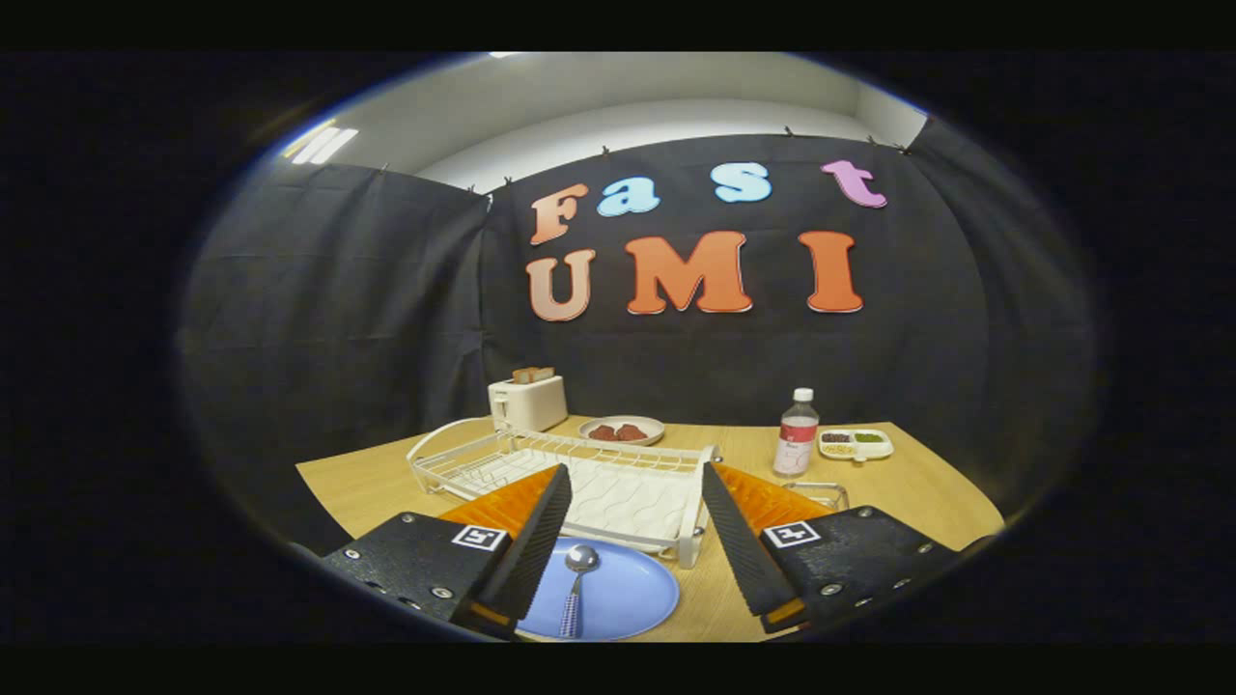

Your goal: Take the plate from the dish rack, then take the spoon from the basket and place it into the plate.

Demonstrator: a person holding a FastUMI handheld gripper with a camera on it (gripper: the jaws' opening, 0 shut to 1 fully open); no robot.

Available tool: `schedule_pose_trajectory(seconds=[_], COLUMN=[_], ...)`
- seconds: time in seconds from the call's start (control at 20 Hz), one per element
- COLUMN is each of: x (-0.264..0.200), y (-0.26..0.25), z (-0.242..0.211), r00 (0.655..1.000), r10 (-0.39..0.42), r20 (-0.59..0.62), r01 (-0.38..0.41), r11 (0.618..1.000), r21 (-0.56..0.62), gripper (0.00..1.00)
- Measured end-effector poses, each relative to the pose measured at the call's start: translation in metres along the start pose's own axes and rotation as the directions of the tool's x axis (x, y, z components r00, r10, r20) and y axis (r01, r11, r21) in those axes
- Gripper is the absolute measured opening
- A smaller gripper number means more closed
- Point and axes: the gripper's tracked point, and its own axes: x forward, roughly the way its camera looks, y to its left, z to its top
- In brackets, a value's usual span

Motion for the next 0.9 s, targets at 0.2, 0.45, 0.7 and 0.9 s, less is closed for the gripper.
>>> schedule_pose_trajectory(seconds=[0.2,0.45,0.7,0.9], x=[-0.003,-0.010,-0.010,-0.013], y=[-0.019,-0.024,-0.016,-0.012], z=[0.044,0.071,0.081,0.087], r00=[0.992,0.980,0.976,0.973], r10=[-0.092,-0.149,-0.147,-0.153], r20=[0.090,0.131,0.163,0.175], r01=[0.094,0.153,0.154,0.166], r11=[0.996,0.988,0.988,0.984], r21=[-0.012,-0.019,-0.029,-0.062], gripper=[0.87,0.88,0.91,0.92])
